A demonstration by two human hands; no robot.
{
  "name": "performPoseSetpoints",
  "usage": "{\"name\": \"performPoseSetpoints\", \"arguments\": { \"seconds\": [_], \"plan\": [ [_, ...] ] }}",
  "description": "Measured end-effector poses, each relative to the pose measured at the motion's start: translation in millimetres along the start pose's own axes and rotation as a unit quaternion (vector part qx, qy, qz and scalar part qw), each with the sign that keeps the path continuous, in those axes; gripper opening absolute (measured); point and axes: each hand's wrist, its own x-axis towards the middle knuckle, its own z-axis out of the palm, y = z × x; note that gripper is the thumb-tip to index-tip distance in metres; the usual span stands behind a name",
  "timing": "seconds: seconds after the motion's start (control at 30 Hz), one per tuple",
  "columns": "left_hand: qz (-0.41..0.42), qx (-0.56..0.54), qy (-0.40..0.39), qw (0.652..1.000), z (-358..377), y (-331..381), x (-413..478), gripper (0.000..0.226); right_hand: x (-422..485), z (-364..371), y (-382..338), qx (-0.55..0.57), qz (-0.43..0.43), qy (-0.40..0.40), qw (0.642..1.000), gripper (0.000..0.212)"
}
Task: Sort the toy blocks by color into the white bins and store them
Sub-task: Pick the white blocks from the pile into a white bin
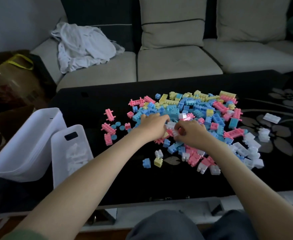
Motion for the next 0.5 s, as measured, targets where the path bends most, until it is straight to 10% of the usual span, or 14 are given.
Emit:
{"name": "performPoseSetpoints", "arguments": {
  "seconds": [0.5],
  "plan": [
    [-0.021, 0.009, 0.006, 1.0, 8, 6, 23, 0.01, -3, 2, -1, 0.018, 0.001, 0.103, 0.995, 0.034]
  ]
}}
